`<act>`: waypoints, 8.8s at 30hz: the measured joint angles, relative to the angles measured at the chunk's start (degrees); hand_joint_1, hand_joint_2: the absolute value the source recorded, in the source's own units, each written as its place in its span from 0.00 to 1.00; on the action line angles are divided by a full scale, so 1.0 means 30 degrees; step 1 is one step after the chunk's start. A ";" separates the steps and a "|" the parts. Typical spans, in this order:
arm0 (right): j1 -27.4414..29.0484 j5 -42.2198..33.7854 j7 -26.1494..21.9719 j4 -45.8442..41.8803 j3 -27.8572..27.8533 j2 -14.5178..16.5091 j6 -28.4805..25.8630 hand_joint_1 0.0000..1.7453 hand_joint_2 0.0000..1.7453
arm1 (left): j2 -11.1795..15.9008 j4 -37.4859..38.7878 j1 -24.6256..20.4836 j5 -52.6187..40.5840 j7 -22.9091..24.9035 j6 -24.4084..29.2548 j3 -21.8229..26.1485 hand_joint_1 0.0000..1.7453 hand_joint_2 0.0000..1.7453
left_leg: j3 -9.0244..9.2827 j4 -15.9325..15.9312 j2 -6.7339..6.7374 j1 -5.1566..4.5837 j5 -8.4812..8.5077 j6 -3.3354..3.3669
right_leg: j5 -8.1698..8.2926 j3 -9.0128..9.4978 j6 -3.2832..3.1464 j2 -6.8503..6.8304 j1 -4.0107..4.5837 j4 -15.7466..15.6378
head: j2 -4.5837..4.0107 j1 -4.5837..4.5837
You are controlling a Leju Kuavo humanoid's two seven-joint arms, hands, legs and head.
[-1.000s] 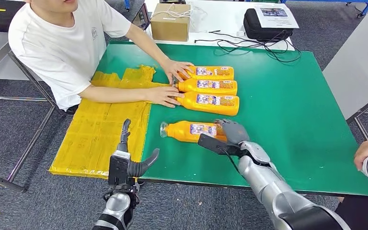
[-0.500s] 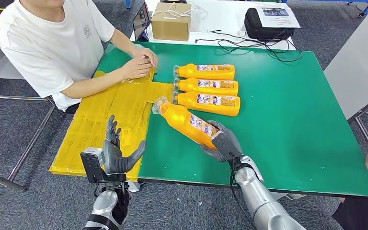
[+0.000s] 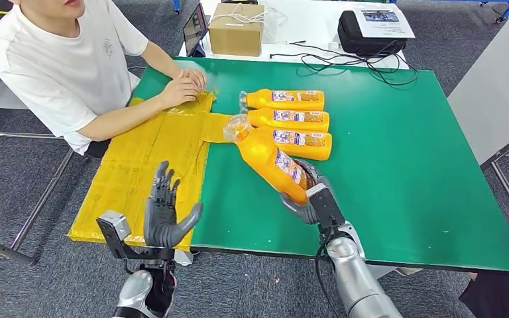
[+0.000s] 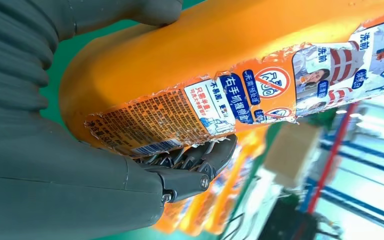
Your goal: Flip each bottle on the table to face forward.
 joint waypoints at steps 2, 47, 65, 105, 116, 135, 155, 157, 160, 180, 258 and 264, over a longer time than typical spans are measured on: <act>0.0366 -0.0426 -0.0082 -0.0821 0.0379 0.0482 0.1016 1.00 1.00 | 0.0038 0.0031 0.0071 0.0091 0.0060 -0.2217 -0.0530 0.00 1.00 | 0.0000 0.0000 0.0001 0.0000 -0.0001 -0.0001 | -0.0001 -0.0006 0.0000 0.0003 0.0001 0.0000 | 0.0000 -0.0002; -0.0372 -0.1394 -0.0096 0.0720 0.9151 0.2351 0.4567 0.00 0.00 | 0.0683 0.1249 -0.1272 0.5208 0.0402 -0.8289 0.0169 1.00 1.00 | -0.0028 -0.0002 0.0039 0.0012 0.0004 -0.0010 | -0.0005 -0.0073 -0.0009 0.0028 0.0012 -0.0001 | 0.0000 -0.0004; 0.2920 -0.3641 0.1373 -0.2321 0.8391 0.0271 0.6314 0.00 0.00 | 0.1295 0.0552 -0.1557 0.1534 -0.0773 -0.7669 0.1417 1.00 1.00 | -0.0078 -0.0003 0.0021 0.0011 0.0001 -0.0010 | 0.0000 -0.0104 -0.0009 0.0019 0.0013 0.0000 | 0.0000 0.0004; 0.4961 -0.2639 0.0219 -0.5576 0.5191 -0.0124 0.5655 0.00 0.00 | 0.6293 1.5999 -1.0255 -2.3871 0.1615 0.9525 0.0541 0.03 1.00 | -0.0038 -0.0012 0.0008 0.0016 0.0012 -0.0027 | -0.0010 -0.0052 -0.0017 0.0017 0.0013 0.0017 | 0.0000 0.0002; 0.4827 -0.2497 -0.0105 -0.5112 0.5137 -0.0013 0.5657 0.00 0.00 | 0.6448 1.6824 -1.2001 -2.3105 0.2246 0.2284 -0.0177 0.00 0.00 | 0.0152 -0.0024 -0.0003 0.0018 0.0021 -0.0034 | -0.0007 0.0132 -0.0025 0.0013 0.0013 0.0022 | 0.0000 0.0002; 0.4234 -0.2418 -0.0543 -0.4087 0.4927 0.0155 0.5699 0.00 0.00 | 0.6204 1.3856 -1.0539 -1.3129 -0.2460 -0.3478 0.0647 0.00 0.00 | 0.0135 -0.0014 0.0002 0.0014 0.0027 -0.0033 | -0.0006 0.0092 -0.0022 -0.0003 0.0006 0.0021 | 0.0000 0.0005; 0.5070 0.1446 -0.0180 -0.5344 0.4893 0.0096 0.1603 0.00 1.00 | 0.2850 0.0675 -0.6290 -0.4532 -0.2523 -0.2398 0.2229 0.00 1.00 | -0.0006 -0.0010 0.0001 0.0014 0.0020 -0.0031 | -0.0006 -0.0024 -0.0016 0.0001 0.0012 0.0019 | 0.0000 0.0004; 0.4980 0.2540 0.0229 -0.5422 0.4956 -0.0038 0.0786 0.00 1.00 | 0.2668 -0.0129 -0.6054 -0.4389 -0.2496 -0.2692 0.2228 0.00 1.00 | -0.0006 -0.0010 0.0001 0.0013 0.0020 -0.0031 | -0.0005 -0.0023 -0.0016 0.0001 0.0011 0.0018 | 0.0000 0.0004; 0.4587 0.4494 0.1019 -0.5434 0.5100 -0.0507 -0.0607 0.00 1.00 | 0.2449 -0.1200 -0.5577 -0.4031 -0.2483 -0.3220 0.2175 0.00 1.00 | -0.0005 -0.0009 0.0001 0.0012 0.0020 -0.0030 | -0.0003 -0.0022 -0.0015 0.0000 0.0011 0.0017 | 0.0000 0.0002; -0.0033 1.0097 0.6159 -0.4132 0.5508 -0.5118 -0.0150 0.00 1.00 | 0.1657 -0.5574 -0.2296 -0.2135 -0.2494 -0.3625 0.2140 0.00 1.00 | -0.0001 -0.0005 -0.0001 0.0009 0.0023 -0.0025 | 0.0004 -0.0019 -0.0010 -0.0001 0.0011 0.0015 | 0.0000 -0.0002; 0.4396 0.2274 0.2346 -0.9523 0.3983 -0.0102 0.0209 1.00 1.00 | 0.1082 -0.3367 0.2949 -0.2498 -0.2324 -0.5682 -0.1957 0.00 1.00 | -0.0064 -0.0016 0.0002 0.0026 -0.0054 -0.0070 | -0.0072 -0.0081 0.0003 0.0013 0.0024 0.0015 | 0.0000 -0.0002; 0.3522 0.3150 0.2363 -0.8299 0.6086 0.0462 0.0052 1.00 1.00 | 0.1244 -0.2721 0.2680 -0.2527 -0.2159 -0.5826 -0.2564 0.00 1.00 | -0.0061 -0.0014 -0.0005 0.0030 -0.0043 -0.0068 | -0.0072 -0.0077 0.0003 0.0006 0.0024 0.0020 | 0.0000 0.0000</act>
